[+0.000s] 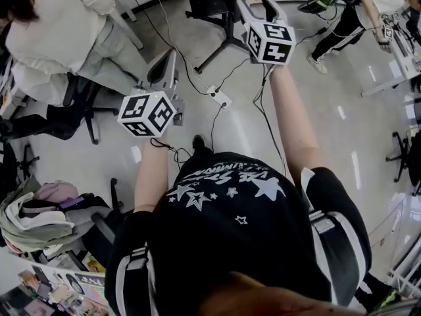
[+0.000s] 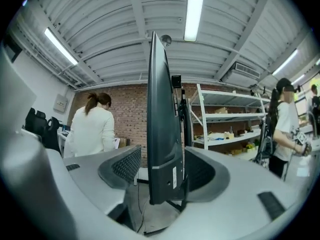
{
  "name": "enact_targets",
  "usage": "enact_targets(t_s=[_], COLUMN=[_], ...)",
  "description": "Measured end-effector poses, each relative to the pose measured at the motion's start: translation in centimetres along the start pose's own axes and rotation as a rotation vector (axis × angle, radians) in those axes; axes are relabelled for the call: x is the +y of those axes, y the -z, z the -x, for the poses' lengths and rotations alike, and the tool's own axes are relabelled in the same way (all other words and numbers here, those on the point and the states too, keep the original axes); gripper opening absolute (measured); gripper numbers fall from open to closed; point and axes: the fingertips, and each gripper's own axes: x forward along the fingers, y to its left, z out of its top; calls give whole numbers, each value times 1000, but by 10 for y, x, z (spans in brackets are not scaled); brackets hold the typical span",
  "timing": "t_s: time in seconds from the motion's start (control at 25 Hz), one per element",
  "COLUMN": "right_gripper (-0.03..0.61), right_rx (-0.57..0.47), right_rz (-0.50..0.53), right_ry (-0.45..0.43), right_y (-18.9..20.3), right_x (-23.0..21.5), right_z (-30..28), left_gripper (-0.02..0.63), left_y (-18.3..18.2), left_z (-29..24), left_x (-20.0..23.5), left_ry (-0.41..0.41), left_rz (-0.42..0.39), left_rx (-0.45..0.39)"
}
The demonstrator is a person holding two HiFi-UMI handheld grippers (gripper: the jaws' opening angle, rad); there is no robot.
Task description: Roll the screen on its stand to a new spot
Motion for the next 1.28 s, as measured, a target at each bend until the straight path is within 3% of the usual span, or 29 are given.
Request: enact_targets(t_s=[0.36, 0.56, 1.04, 1.28], right_gripper=[258, 249, 19, 6], right_rx=[40, 63, 44, 46], right_rz=[-55, -50, -98, -64], right_ry=[-121, -146, -85, -80], right_y=[30, 43, 35, 26], right_x=[12, 17, 14, 17], right_z=[96, 127, 170, 164], left_gripper=[9, 9, 9, 9], left_y=[25, 41, 42, 37], left_z=[42, 55, 50, 38], left_x=[-62, -82, -93, -84], left_ry=[-16, -19, 43, 69], left_rz=[10, 18, 35, 46], left_rx=[23, 40, 42, 35])
